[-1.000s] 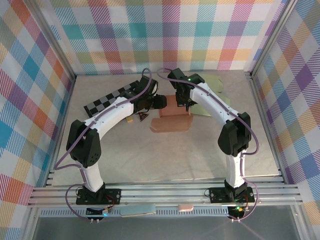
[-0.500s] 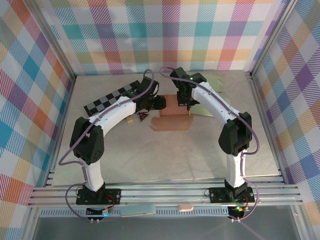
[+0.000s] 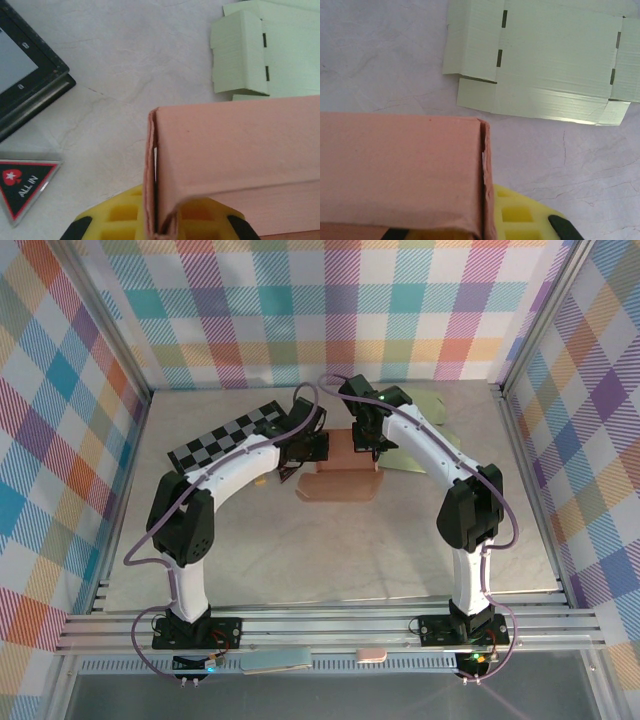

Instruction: Fold the paper box

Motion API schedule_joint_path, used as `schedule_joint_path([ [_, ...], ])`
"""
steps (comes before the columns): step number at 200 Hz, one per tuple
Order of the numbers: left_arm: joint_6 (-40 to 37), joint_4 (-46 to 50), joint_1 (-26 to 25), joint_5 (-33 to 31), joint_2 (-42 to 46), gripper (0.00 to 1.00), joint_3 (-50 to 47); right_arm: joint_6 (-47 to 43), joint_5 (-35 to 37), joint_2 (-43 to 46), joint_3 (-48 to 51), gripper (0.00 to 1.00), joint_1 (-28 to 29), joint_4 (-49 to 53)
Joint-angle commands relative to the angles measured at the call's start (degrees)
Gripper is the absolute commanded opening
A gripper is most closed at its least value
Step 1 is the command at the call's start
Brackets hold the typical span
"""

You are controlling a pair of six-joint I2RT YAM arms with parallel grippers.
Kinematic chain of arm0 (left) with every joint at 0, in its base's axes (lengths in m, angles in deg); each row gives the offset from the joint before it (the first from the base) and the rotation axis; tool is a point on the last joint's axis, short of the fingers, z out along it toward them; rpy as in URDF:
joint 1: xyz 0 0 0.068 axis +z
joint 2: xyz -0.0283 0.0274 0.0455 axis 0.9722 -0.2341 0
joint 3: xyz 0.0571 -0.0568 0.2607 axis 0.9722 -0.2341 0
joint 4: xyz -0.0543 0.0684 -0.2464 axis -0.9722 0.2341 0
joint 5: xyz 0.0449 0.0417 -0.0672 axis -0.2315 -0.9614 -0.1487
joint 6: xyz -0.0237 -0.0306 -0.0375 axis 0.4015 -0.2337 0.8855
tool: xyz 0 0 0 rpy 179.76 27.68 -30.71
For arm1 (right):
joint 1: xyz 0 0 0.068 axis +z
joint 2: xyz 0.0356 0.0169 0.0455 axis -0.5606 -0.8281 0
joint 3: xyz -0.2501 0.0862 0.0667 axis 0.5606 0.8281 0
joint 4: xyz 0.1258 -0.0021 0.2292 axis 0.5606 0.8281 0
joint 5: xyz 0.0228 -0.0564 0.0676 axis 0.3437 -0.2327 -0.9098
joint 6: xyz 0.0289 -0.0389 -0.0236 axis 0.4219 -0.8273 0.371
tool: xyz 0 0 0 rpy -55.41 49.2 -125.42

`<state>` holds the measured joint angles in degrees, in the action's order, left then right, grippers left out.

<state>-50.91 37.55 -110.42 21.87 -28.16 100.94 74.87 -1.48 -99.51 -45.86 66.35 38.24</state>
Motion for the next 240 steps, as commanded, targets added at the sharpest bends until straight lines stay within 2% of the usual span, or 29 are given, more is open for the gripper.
schedule_joint_path([
  [1,1.4,2.4,-0.9,-8.0,2.1,0.0,0.6,0.9,0.5,2.2,-0.2,0.0,-0.5,1.7],
  [10,1.3,1.8,-1.0,-7.7,2.7,0.01,-0.2,0.8,0.2,2.3,-0.2,0.0,-0.4,1.4],
  [24,1.2,1.4,-0.9,-7.1,3.4,0.26,-0.5,0.8,-0.1,2.2,-0.3,0.0,-0.4,1.4],
  [36,0.9,-0.1,-0.3,-5.3,4.1,0.38,-1.0,0.7,-0.3,2.2,-0.5,0.0,-0.4,1.4],
  [46,1.1,-1.4,0.4,-3.6,4.5,0.42,-1.4,0.7,-0.6,2.2,-0.5,0.0,-0.4,1.4],
  [71,1.1,-3.8,2.0,2.6,3.8,0.44,-0.9,1.0,-1.2,2.3,-0.6,0.0,-0.5,1.7],
  [99,-0.2,-2.6,2.1,5.9,1.6,0.4,1.1,1.3,-1.6,2.4,-0.6,0.0,-0.7,1.7],
  [143,-1.1,-1.1,2.1,5.2,0.2,0.31,2.0,1.9,-1.9,2.7,-0.5,0.0,-0.9,1.9],
  [156,-1.6,-0.4,2.0,4.0,0.0,0.25,2.3,2.0,-2.0,2.8,-0.5,0.0,-0.9,1.8],
  [170,-2.0,0.8,1.7,1.6,0.0,0.15,2.9,2.2,-1.9,2.8,-0.5,0.0,-0.9,1.9],
  [189,-2.3,2.3,0.8,-3.4,0.3,0.06,3.4,2.3,-1.8,2.9,-0.5,0.0,-0.9,2.0],
  [207,-2.3,4.3,-0.1,-7.3,0.1,0.04,4.3,2.6,-1.8,3.0,-0.2,0.0,-0.9,2.0],
  [213,-2.1,5.0,-0.4,-8.4,-0.1,0.0,4.8,2.7,-1.7,3.1,-0.2,0.0,-0.8,2.1],
  [240,-1.7,7.8,-2.2,-14.8,-0.3,0.0,5.8,2.9,-1.4,3.1,0.0,0.0,-0.9,2.1],
])
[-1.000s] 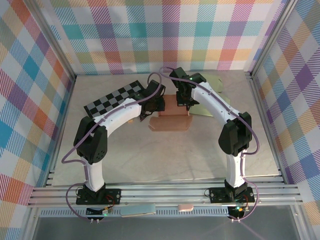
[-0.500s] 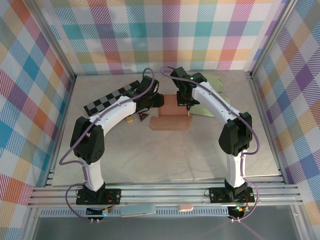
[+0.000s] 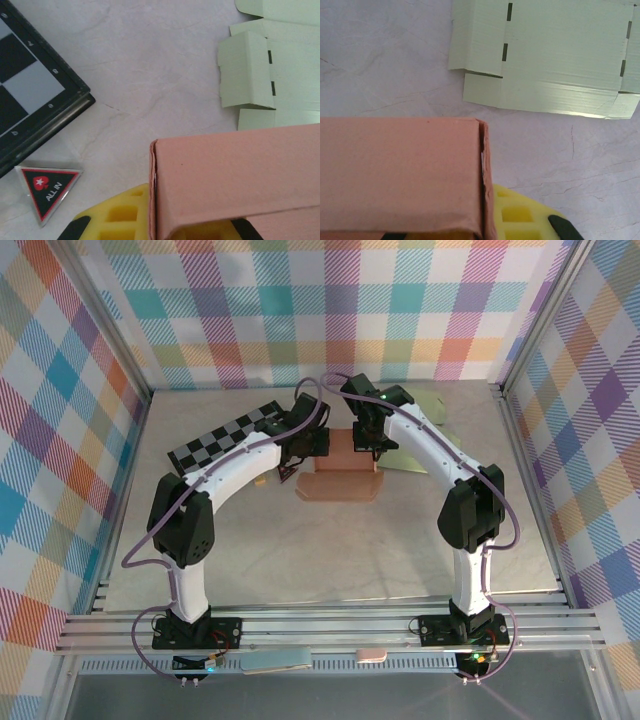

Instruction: Fold the paper box

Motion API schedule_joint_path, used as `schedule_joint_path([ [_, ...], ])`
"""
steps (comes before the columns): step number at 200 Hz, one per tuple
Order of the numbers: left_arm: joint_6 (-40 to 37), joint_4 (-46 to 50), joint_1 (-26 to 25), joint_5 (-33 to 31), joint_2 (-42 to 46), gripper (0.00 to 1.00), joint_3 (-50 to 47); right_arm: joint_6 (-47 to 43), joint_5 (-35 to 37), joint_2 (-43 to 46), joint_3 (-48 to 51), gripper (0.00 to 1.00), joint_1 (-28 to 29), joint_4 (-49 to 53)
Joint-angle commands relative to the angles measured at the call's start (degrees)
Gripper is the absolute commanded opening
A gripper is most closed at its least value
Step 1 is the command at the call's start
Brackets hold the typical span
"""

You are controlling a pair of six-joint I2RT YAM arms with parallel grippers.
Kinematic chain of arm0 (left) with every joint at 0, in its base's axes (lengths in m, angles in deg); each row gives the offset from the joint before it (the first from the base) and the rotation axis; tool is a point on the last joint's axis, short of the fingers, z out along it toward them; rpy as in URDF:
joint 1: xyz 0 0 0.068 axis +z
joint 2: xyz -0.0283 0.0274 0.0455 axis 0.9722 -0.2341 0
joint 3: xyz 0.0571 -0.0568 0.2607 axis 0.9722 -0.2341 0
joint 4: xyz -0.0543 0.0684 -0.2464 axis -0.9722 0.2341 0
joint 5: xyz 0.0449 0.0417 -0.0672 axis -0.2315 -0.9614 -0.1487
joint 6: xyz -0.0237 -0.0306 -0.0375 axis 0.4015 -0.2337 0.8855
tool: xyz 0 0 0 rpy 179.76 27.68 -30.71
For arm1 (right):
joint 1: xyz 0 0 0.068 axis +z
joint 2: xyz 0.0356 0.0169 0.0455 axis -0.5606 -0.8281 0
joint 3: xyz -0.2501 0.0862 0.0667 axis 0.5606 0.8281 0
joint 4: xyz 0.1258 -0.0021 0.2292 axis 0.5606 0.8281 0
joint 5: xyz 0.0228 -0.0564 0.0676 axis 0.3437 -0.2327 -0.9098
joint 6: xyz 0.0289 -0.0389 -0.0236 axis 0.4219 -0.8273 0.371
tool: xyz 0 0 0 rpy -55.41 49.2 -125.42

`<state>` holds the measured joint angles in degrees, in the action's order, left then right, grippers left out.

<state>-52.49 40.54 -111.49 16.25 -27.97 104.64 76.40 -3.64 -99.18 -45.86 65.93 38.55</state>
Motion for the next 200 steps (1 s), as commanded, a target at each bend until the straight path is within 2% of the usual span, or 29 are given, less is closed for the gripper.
schedule_joint_path([
  [1,-0.1,4.9,-1.2,-9.5,-0.5,0.0,2.2,1.4,0.8,2.8,0.0,0.0,-0.4,1.8],
  [16,0.8,6.6,-1.8,-12.9,-0.7,0.0,2.7,1.4,1.0,2.8,0.0,0.0,-0.4,1.8],
  [59,2.3,8.7,-1.8,-15.7,-0.6,0.01,2.9,1.6,0.8,2.6,-0.1,0.0,-0.3,1.8],
  [81,2.0,8.8,-1.9,-15.2,-0.5,0.06,3.1,1.7,0.6,2.6,0.0,0.0,-0.4,1.7],
  [91,1.9,8.8,-1.9,-14.9,-0.5,0.0,3.3,1.8,0.5,2.6,0.0,0.0,-0.3,1.7],
  [112,1.1,7.5,-2.2,-14.7,0.3,0.0,2.7,1.7,0.4,2.5,0.0,0.0,-0.4,1.7],
  [131,0.4,6.8,-2.2,-12.0,1.0,0.0,3.1,1.8,0.4,2.5,0.3,0.0,-0.4,1.7],
  [136,0.3,6.8,-2.3,-11.2,1.4,0.08,3.4,1.9,0.4,2.5,0.3,0.0,-0.4,1.7],
  [147,1.3,7.1,-2.3,-10.0,2.3,0.33,3.9,1.9,0.3,2.6,0.4,0.0,-0.4,1.7],
  [159,2.0,6.9,-2.2,-8.2,4.1,0.48,4.3,2.2,0.3,2.6,0.7,0.0,-0.5,1.7],
  [174,2.4,7.1,-2.0,-4.8,6.1,0.55,4.7,2.5,0.2,2.6,0.9,0.0,-0.5,1.5],
  [200,4.5,9.0,-0.9,2.7,7.6,0.56,5.3,3.4,-0.5,2.2,1.0,0.0,-1.1,1.5],
])
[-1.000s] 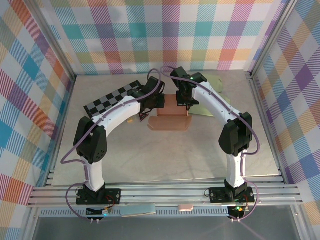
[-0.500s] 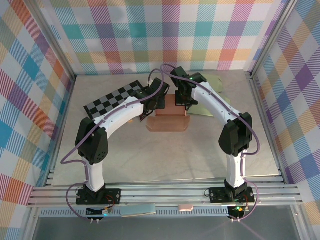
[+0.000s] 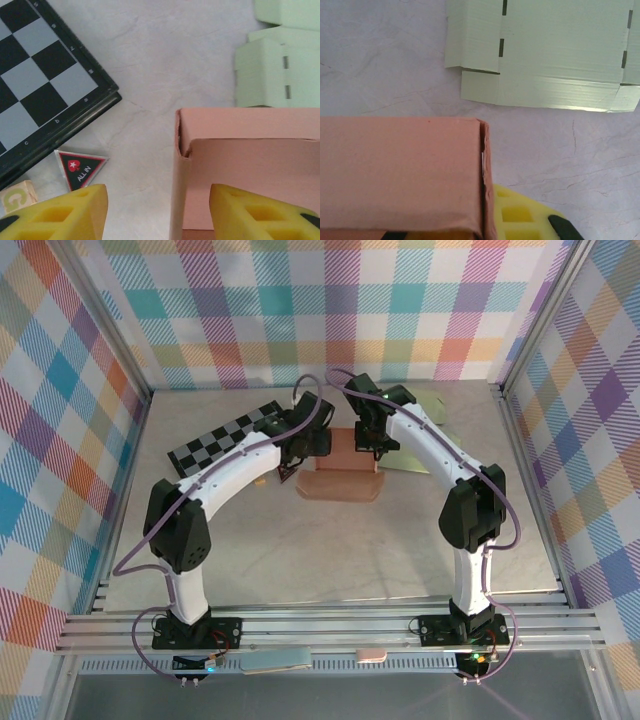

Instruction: Fold the paper box

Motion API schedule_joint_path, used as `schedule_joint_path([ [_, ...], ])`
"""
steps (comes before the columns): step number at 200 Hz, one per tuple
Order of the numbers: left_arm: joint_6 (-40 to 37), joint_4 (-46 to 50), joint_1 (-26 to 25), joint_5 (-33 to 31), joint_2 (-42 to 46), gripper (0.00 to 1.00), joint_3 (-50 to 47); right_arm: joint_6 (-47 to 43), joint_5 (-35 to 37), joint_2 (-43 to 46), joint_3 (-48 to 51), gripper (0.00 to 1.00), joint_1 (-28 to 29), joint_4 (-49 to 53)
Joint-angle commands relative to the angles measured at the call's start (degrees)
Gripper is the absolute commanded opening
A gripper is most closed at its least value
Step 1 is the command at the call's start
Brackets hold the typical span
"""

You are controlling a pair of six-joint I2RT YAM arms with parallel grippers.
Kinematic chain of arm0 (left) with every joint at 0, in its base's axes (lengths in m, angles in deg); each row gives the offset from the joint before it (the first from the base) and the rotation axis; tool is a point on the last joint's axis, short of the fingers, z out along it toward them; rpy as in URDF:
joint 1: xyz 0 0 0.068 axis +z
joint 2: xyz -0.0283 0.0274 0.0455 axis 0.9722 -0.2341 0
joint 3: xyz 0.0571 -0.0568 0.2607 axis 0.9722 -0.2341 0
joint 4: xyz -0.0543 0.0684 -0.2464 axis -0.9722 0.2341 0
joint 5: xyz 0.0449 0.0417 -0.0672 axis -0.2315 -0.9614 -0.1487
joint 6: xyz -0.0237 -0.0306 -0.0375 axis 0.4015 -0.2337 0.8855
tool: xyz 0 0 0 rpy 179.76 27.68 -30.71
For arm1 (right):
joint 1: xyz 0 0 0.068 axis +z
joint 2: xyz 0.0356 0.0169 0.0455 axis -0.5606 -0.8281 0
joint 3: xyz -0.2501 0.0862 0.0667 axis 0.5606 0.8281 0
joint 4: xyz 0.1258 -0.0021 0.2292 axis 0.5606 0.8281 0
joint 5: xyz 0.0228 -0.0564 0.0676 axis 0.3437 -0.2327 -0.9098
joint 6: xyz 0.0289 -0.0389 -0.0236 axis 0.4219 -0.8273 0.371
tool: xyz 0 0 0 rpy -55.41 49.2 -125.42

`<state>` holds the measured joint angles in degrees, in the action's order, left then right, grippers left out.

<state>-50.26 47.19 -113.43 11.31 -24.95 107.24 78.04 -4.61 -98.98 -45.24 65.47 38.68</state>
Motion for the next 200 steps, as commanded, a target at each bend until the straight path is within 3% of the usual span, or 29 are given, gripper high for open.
schedule_joint_path([
  [1,2.4,2.5,1.1,7.8,4.7,0.55,2.6,1.8,0.4,2.0,0.4,0.0,-0.7,1.4],
  [59,9.9,2.0,4.5,9.6,12.8,0.51,-1.3,9.1,-2.7,2.0,1.4,0.0,-3.4,2.9],
  [93,11.5,7.3,6.1,8.9,13.5,0.47,2.6,27.2,-10.4,4.2,6.9,0.0,-6.3,4.7],
  [149,11.8,7.9,6.2,10.1,15.8,0.44,-0.1,64.8,-29.9,7.4,19.2,0.0,-8.2,2.4],
  [200,10.1,8.8,6.2,11.2,17.5,0.43,-2.4,78.9,-38.3,4.5,22.2,0.0,-8.1,0.8],
])
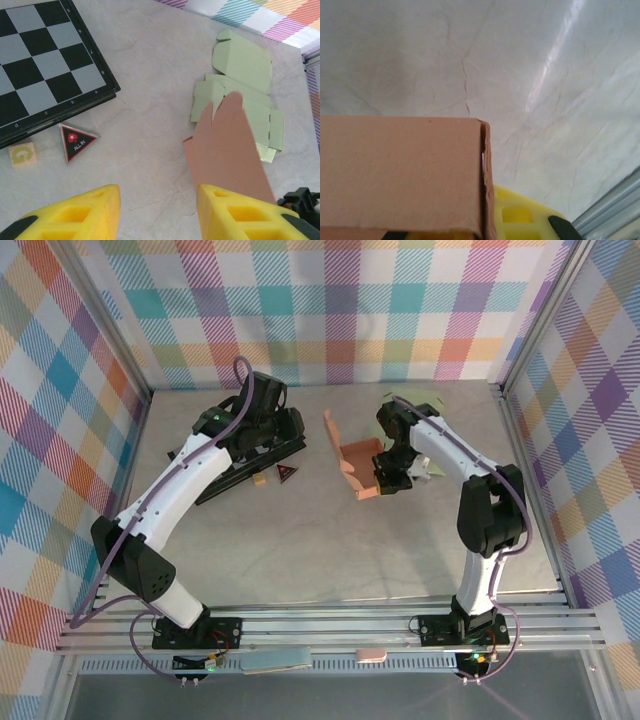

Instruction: Fold the paper box

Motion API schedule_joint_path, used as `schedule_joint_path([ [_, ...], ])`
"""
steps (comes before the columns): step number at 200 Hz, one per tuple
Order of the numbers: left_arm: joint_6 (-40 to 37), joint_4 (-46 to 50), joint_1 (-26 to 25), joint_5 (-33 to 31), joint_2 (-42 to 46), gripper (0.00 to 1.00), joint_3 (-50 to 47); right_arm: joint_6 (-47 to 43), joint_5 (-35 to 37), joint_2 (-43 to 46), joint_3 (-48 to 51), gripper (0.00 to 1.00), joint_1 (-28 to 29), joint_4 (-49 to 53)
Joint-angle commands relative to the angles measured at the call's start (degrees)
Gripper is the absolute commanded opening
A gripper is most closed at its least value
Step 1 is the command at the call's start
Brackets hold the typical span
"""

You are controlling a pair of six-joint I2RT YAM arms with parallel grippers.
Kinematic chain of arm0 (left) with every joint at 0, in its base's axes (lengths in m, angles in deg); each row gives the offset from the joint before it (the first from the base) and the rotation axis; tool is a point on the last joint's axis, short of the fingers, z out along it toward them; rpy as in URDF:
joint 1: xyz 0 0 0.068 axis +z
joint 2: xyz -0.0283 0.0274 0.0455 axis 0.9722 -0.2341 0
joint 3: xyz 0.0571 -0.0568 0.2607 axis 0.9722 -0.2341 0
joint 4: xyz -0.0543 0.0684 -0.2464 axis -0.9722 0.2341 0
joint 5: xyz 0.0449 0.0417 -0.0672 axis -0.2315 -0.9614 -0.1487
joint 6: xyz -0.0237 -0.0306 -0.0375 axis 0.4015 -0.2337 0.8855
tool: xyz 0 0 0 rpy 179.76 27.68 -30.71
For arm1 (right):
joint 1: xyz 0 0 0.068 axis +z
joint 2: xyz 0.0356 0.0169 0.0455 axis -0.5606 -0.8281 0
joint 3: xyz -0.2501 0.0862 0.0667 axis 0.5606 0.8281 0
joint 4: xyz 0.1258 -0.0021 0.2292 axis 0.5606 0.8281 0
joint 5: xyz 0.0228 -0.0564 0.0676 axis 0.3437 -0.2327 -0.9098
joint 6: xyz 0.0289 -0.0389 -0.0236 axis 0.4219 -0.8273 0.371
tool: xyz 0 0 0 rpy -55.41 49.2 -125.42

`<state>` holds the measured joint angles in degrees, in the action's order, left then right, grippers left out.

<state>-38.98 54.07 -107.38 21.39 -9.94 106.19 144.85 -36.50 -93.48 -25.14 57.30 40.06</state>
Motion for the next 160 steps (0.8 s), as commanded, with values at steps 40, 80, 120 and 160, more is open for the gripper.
schedule_joint_path([
  [40,-2.1,1.9,0.1,1.8,3.5,0.42,-3.4,16.1,-8.9,-3.1,5.8,0.0,0.6,-4.6],
  [80,-2.7,1.8,0.1,3.4,3.7,0.41,-4.7,19.8,-10.8,-4.2,9.7,0.0,2.2,-9.4],
  [120,-3.5,0.4,0.1,5.0,3.9,0.41,-6.3,19.6,-12.0,-5.4,11.3,0.09,2.6,-11.5],
  [160,-3.4,-6.7,0.1,13.7,4.1,0.41,-10.1,19.0,-10.7,-3.1,12.6,0.34,2.6,-14.1],
])
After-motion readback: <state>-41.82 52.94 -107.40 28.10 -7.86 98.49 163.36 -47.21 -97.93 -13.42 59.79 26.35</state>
